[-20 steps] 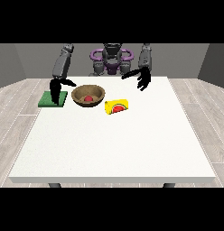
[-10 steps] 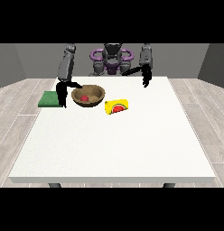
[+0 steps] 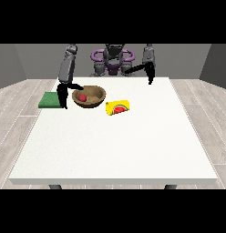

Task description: Pick the cup and pour the ball into the bowl, then pick the bowl and place it on the pad

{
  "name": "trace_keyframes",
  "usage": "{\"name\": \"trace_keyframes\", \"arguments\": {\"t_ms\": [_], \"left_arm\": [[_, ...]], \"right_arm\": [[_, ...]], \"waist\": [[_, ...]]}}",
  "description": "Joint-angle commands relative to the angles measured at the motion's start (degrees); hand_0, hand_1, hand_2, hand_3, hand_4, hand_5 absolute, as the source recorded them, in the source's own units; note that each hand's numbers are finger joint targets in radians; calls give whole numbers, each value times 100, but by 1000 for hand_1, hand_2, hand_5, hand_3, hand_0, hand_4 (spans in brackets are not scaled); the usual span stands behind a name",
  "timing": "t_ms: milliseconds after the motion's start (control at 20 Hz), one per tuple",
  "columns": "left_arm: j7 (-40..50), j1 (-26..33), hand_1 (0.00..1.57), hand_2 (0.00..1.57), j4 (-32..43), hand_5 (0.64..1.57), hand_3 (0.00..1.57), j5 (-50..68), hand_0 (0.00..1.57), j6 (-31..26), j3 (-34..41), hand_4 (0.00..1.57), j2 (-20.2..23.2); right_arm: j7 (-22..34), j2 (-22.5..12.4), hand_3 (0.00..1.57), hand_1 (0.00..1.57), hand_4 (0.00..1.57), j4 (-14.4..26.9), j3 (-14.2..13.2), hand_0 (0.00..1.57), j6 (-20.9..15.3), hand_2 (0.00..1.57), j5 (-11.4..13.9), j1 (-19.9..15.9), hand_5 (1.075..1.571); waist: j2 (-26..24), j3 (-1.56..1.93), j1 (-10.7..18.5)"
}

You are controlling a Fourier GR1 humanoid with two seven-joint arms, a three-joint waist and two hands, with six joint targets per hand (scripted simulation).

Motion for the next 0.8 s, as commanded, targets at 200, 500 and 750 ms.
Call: {"name": "trace_keyframes", "arguments": {"t_ms": [200,500,750], "left_arm": [[-132,392,0,0,356,1564,0,221,0,-224,287,0,294],[-132,473,0,0,-189,1565,0,175,0,-305,17,0,143],[67,199,0,0,-213,1568,0,412,0,-612,198,0,346]], "right_arm": [[793,612,0,0,362,109,180,0,-590,0,-33,-300,1546],[179,836,0,0,354,478,93,0,-946,0,-31,-447,1546],[933,543,1571,1571,1045,810,362,1571,-1699,1571,450,-191,1553]], "waist": [[-531,197,-45],[-125,204,291],[-89,197,476]]}}
